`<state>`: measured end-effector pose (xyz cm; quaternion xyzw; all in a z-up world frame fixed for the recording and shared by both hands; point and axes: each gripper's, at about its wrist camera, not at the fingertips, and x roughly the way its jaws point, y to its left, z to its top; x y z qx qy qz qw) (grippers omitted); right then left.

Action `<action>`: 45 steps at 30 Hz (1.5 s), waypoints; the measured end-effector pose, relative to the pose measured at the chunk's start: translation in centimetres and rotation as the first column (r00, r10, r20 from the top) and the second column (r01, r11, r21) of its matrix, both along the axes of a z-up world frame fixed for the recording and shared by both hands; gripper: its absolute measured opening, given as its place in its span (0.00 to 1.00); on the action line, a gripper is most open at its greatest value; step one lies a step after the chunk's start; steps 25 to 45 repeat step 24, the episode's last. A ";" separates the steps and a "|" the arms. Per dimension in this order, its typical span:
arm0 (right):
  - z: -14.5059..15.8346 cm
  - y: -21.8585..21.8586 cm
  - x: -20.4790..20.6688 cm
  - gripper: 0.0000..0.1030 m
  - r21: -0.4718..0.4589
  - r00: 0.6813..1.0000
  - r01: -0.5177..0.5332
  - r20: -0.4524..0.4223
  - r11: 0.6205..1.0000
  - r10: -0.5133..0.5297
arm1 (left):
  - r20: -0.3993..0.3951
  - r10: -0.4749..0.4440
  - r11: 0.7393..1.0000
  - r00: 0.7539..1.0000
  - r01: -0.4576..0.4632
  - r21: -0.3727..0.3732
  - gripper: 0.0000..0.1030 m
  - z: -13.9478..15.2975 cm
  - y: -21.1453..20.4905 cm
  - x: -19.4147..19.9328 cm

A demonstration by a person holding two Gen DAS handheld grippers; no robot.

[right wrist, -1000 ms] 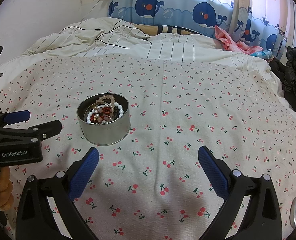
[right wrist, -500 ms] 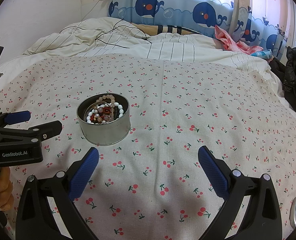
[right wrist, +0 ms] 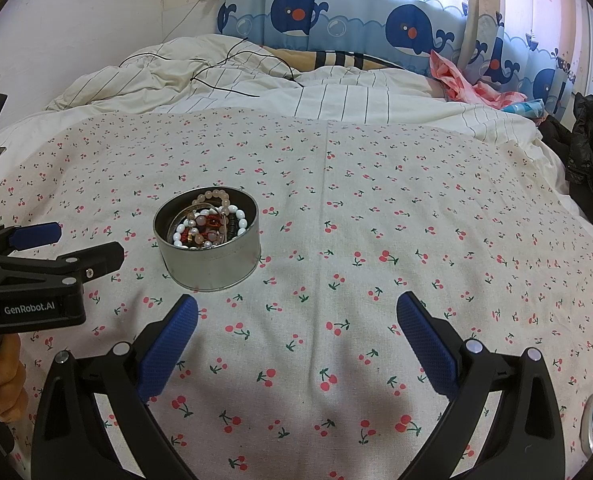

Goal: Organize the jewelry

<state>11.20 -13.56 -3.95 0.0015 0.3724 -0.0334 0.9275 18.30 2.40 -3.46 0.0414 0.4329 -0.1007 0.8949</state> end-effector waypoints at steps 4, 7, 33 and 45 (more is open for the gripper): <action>0.0 0.1 0.0 0.93 0.000 1.000 0.000 -0.001 1.000 0.000 | 0.004 0.006 1.000 1.000 -0.006 0.008 0.93 0.0 0.0 0.0; 0.0 0.0 0.0 0.93 0.000 1.000 0.000 0.000 1.000 0.000 | 0.032 0.021 1.000 0.999 -0.021 0.011 0.90 0.1 0.0 -0.3; 0.0 0.2 -0.1 0.93 0.001 1.000 0.002 0.001 1.000 -0.002 | 0.047 -0.009 0.999 0.999 0.007 0.034 0.86 0.5 -0.4 -0.4; 0.0 0.2 -0.1 0.93 0.001 1.000 0.002 0.001 1.000 -0.002 | 0.047 -0.009 0.999 0.999 0.007 0.034 0.86 0.5 -0.4 -0.4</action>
